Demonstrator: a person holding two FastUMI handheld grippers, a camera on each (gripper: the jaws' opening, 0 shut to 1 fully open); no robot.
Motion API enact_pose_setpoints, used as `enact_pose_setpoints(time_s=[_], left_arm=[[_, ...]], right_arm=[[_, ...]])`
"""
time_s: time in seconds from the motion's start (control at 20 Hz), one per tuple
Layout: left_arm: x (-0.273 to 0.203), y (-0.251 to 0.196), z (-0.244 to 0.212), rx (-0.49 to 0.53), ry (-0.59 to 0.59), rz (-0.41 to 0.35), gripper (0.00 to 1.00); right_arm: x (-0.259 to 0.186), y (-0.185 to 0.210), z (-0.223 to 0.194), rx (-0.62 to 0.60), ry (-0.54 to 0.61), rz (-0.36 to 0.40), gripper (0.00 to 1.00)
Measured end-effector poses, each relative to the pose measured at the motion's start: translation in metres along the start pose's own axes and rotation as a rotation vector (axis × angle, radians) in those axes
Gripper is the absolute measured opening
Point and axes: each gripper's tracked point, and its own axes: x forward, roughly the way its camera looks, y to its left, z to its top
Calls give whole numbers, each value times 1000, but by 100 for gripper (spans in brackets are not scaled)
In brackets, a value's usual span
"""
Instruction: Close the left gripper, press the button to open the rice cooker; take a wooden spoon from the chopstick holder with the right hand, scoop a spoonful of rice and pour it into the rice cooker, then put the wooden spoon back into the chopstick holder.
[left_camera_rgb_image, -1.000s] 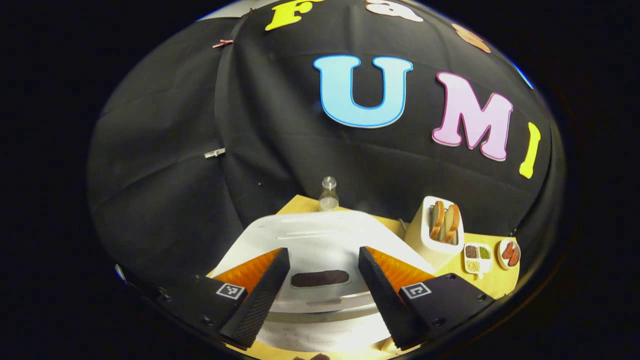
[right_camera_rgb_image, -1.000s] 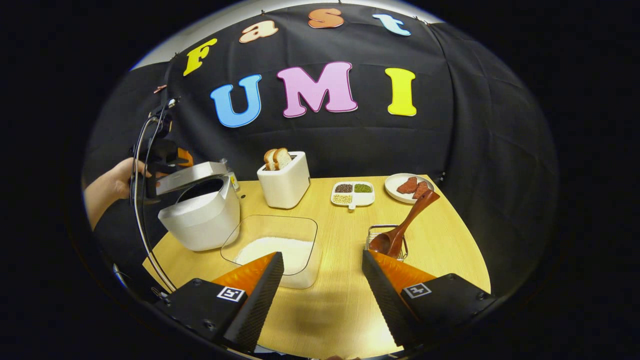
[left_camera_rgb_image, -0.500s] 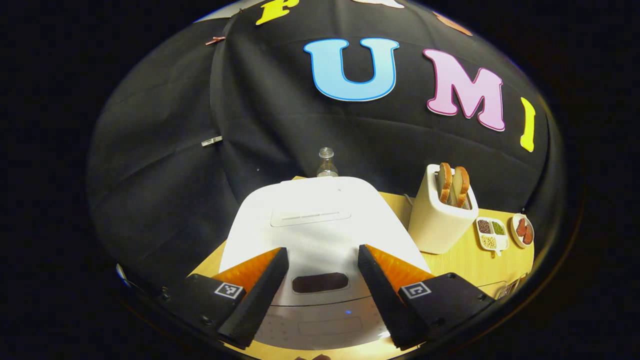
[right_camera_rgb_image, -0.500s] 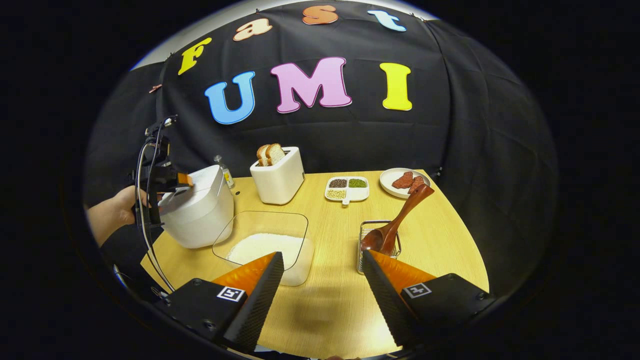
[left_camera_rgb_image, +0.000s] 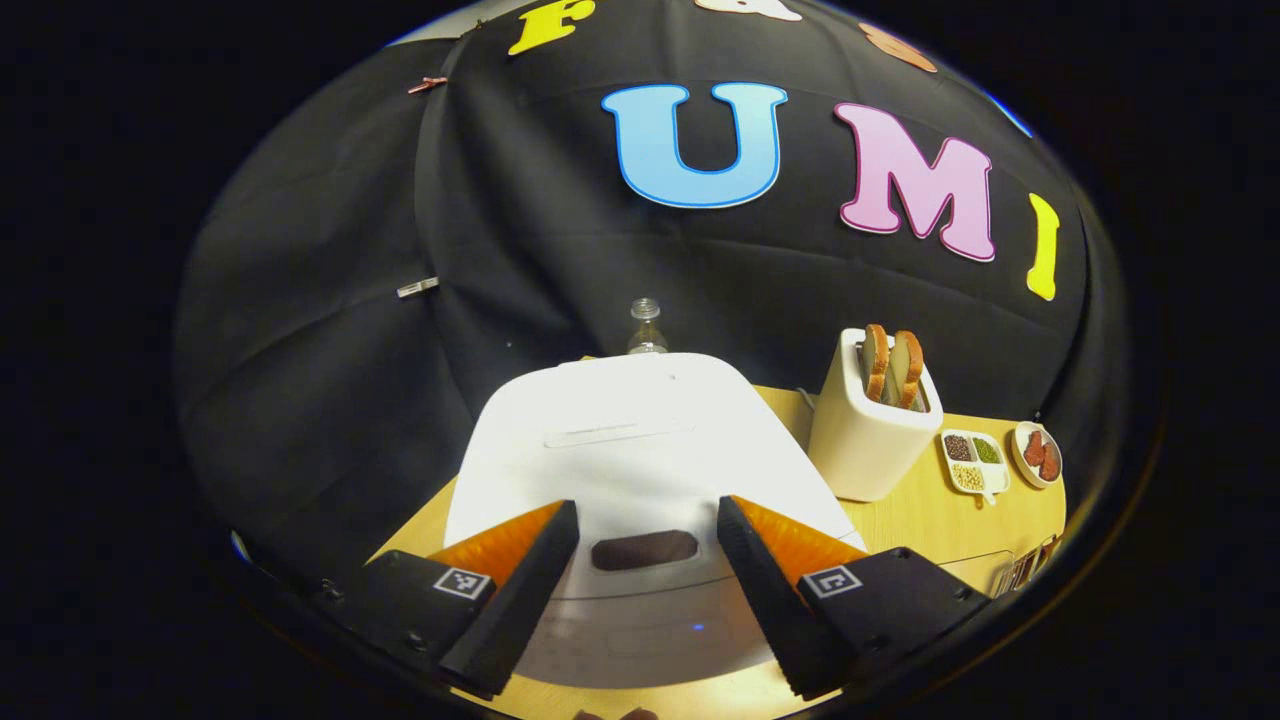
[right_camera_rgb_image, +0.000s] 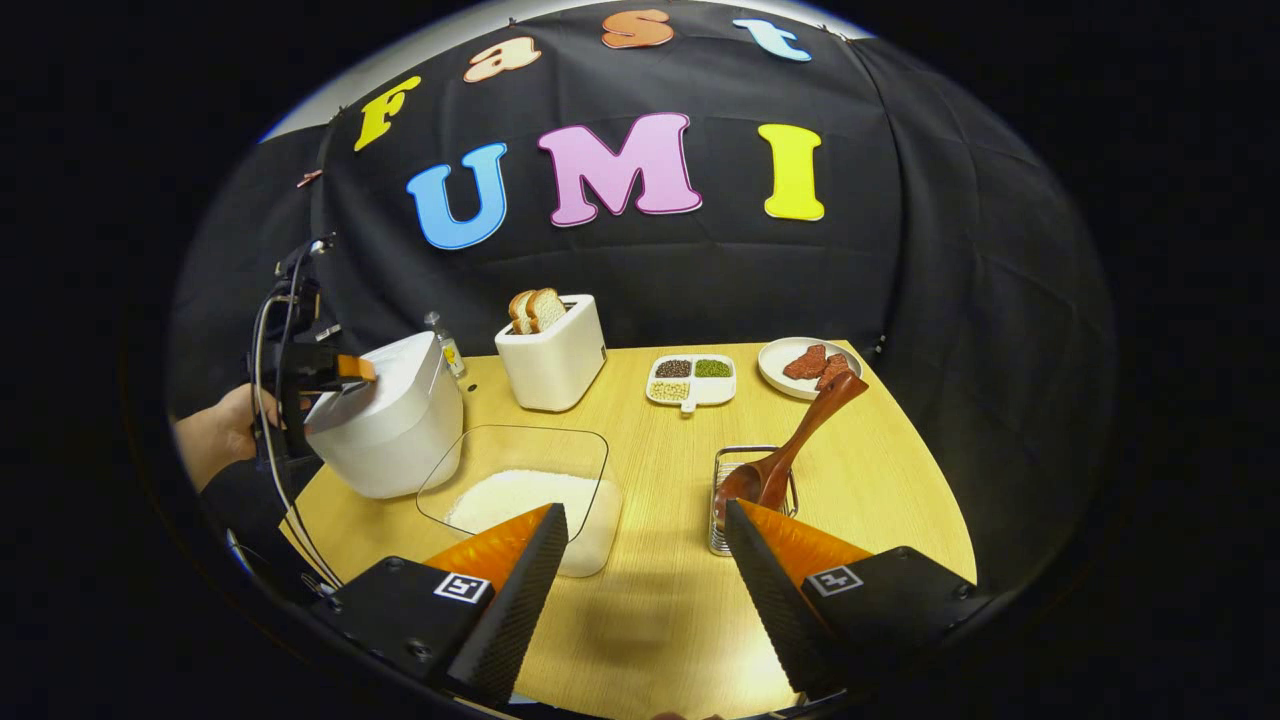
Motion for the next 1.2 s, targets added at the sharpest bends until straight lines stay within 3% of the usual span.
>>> enact_pose_setpoints(time_s=[0.35,0.6,0.95,1.2], left_arm=[[-151,28,12,11,-203,-37,96],[-239,56,-9,19,-294,-82,97],[-288,46,-16,35,-328,-224,98],[-306,36,-14,22,-372,-274,98]], right_arm=[[-12,-7,53,-5,-149,-31,99],[-46,-3,83,40,-272,-122,99],[-113,13,95,59,-387,-198,99],[-153,33,77,78,-405,-250,98]])
